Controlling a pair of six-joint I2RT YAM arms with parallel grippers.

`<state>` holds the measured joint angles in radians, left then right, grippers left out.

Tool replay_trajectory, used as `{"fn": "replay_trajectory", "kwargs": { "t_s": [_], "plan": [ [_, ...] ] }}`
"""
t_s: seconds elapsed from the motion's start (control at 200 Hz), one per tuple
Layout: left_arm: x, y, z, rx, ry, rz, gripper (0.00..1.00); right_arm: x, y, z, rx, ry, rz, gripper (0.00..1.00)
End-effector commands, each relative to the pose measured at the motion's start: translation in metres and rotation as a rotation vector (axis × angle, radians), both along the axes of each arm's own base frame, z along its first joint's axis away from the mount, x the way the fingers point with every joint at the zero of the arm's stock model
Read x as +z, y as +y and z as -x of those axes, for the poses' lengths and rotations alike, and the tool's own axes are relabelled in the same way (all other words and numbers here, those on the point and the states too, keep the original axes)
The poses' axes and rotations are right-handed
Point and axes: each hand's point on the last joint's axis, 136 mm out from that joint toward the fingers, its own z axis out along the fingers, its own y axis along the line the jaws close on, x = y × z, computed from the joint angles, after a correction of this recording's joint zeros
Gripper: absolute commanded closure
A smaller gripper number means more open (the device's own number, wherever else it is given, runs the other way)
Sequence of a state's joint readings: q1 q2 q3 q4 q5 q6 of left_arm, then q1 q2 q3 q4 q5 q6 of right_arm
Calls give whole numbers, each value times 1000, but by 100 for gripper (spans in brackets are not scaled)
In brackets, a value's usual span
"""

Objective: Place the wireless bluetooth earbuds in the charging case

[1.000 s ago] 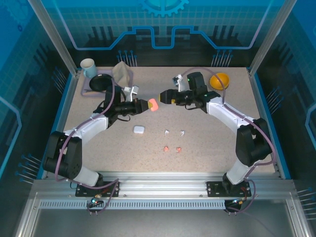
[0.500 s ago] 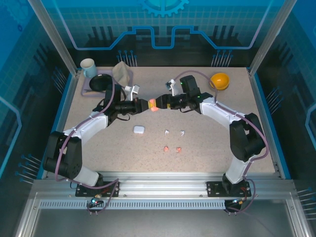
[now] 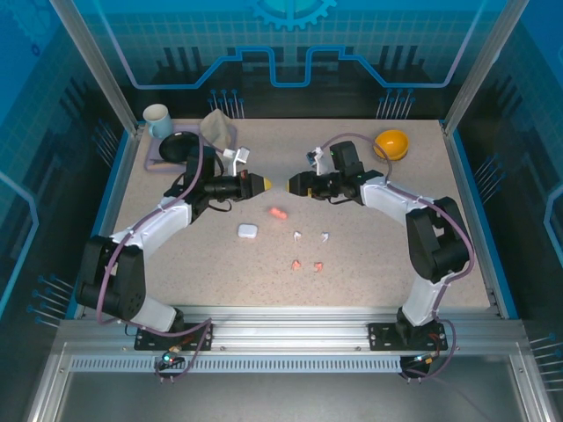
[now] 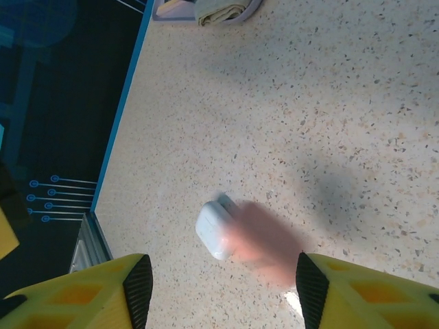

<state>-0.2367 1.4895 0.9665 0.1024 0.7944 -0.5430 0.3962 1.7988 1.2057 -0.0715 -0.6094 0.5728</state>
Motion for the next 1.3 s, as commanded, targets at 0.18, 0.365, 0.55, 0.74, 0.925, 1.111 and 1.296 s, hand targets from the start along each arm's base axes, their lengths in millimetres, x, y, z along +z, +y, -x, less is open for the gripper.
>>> {"fn": "replay_trajectory", "kwargs": {
  "t_s": [0.18, 0.365, 0.55, 0.74, 0.925, 1.111, 1.296],
  "plan": [
    [2, 4, -7, 31, -33, -24, 88, 6, -19, 7, -66, 16, 50, 41],
    [-14, 26, -14, 193, 7, -107, 44, -7, -23, 13, -133, 77, 156, 35],
    [-22, 62, -20, 377, 44, -185, 16, -29, -4, 31, -63, 87, 409, 22],
    [-37, 113, -20, 597, 121, -236, 6, -49, 29, 62, -29, 150, 565, 23],
    [-44, 148, -18, 732, 171, -266, 1, -72, 66, 96, -24, 305, 561, 29],
    [-42, 173, -24, 797, 205, -270, 1, -79, 109, 125, 45, 379, 511, 29],
    [-37, 190, -31, 842, 221, -253, 1, -90, 134, 124, 69, 413, 499, 29]
  ]
}}
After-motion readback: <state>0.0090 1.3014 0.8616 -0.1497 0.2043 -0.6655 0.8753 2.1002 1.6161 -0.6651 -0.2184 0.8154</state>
